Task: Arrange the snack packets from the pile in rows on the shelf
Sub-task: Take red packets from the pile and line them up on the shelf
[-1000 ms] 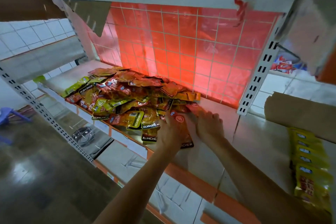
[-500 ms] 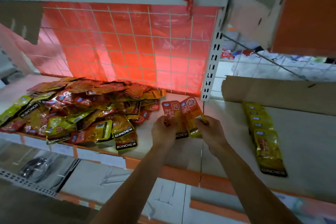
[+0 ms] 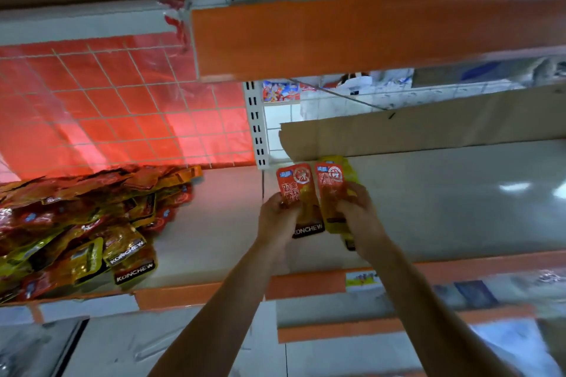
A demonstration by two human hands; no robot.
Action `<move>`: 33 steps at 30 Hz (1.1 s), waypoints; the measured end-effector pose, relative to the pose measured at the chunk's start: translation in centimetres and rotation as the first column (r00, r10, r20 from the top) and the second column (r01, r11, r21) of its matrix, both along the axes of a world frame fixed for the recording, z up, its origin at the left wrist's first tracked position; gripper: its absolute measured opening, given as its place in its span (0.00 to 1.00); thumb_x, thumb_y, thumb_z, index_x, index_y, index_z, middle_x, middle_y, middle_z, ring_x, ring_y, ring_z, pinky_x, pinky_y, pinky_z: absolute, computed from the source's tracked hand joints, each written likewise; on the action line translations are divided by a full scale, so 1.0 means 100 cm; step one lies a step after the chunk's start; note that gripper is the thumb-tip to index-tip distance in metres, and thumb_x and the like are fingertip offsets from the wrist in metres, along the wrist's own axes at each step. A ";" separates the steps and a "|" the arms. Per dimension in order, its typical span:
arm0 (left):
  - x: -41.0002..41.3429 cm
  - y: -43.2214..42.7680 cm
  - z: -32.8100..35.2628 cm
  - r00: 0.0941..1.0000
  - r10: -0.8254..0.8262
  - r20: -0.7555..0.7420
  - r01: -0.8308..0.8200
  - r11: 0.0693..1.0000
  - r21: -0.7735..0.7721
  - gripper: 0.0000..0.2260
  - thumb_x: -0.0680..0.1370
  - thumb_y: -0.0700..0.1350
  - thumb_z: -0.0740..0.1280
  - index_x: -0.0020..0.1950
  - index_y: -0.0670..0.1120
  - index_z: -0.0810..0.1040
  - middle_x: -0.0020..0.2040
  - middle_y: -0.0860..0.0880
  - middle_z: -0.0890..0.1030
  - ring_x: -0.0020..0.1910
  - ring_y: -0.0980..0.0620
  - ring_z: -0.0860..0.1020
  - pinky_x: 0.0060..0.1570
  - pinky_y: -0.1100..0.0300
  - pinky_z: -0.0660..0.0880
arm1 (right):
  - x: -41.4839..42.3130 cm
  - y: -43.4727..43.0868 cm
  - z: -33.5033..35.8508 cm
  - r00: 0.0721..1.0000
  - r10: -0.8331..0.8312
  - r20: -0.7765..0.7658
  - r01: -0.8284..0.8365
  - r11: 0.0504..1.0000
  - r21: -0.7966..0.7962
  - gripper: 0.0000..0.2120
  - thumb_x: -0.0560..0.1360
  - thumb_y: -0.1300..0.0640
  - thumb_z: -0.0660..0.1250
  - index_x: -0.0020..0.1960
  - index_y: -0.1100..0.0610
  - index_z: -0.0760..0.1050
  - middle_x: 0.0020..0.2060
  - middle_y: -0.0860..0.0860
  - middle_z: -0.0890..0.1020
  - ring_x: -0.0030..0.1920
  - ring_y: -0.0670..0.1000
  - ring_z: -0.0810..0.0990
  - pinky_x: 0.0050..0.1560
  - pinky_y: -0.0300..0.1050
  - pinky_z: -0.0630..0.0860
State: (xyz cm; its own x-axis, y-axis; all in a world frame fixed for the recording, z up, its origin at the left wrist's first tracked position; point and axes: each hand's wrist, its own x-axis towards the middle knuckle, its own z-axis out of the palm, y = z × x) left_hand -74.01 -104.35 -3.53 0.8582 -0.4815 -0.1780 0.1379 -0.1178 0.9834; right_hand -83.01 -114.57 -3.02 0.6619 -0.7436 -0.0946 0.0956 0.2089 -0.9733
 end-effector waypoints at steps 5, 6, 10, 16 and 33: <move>-0.060 -0.060 0.009 0.991 -0.101 -0.085 0.097 0.994 -0.045 0.05 0.76 0.40 0.67 0.46 0.47 0.82 0.45 0.44 0.85 0.45 0.44 0.83 0.50 0.48 0.80 | -0.066 -0.050 0.001 0.994 0.033 -0.109 -0.032 0.999 0.004 0.19 0.75 0.54 0.69 0.61 0.58 0.68 0.35 0.50 0.75 0.27 0.41 0.75 0.24 0.35 0.69; -0.073 -0.073 0.009 0.990 -0.112 -0.090 0.108 0.993 -0.045 0.05 0.77 0.40 0.67 0.45 0.47 0.82 0.44 0.44 0.85 0.45 0.43 0.83 0.51 0.46 0.80 | -0.081 -0.062 0.002 0.992 0.045 -0.119 -0.045 0.999 -0.002 0.17 0.75 0.54 0.68 0.60 0.59 0.69 0.31 0.49 0.72 0.24 0.41 0.70 0.22 0.34 0.64; -0.126 -0.121 0.005 0.985 -0.155 -0.076 0.154 0.988 -0.020 0.07 0.76 0.42 0.68 0.39 0.48 0.83 0.42 0.43 0.85 0.45 0.41 0.83 0.52 0.40 0.78 | -0.142 -0.109 0.006 0.989 0.037 -0.143 -0.029 0.998 0.058 0.13 0.79 0.49 0.60 0.57 0.57 0.73 0.40 0.53 0.75 0.34 0.48 0.73 0.33 0.40 0.69; -0.203 -0.182 0.002 0.973 -0.221 -0.063 0.222 0.975 -0.004 0.08 0.74 0.44 0.70 0.35 0.48 0.83 0.42 0.39 0.84 0.47 0.38 0.83 0.50 0.43 0.78 | -0.234 -0.172 0.005 0.997 -0.068 0.039 0.053 0.948 0.314 0.26 0.82 0.45 0.46 0.62 0.61 0.72 0.44 0.58 0.84 0.42 0.56 0.82 0.41 0.47 0.75; -0.308 -0.361 -0.011 0.873 -0.477 -0.096 0.480 0.877 0.001 0.02 0.75 0.41 0.70 0.46 0.46 0.83 0.43 0.46 0.85 0.42 0.50 0.82 0.38 0.61 0.79 | -0.374 -0.308 -0.017 0.877 -0.476 -0.068 0.480 0.872 0.089 0.10 0.80 0.63 0.57 0.50 0.60 0.77 0.42 0.58 0.82 0.36 0.54 0.82 0.41 0.51 0.80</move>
State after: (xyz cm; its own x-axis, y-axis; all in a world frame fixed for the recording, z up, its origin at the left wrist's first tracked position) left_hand -104.77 -140.44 -4.61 0.5037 -0.8239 -0.2598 0.1460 -0.2153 0.9656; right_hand -120.40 -145.39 -4.76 0.2215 -0.9533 -0.2054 0.1678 0.2448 -0.9549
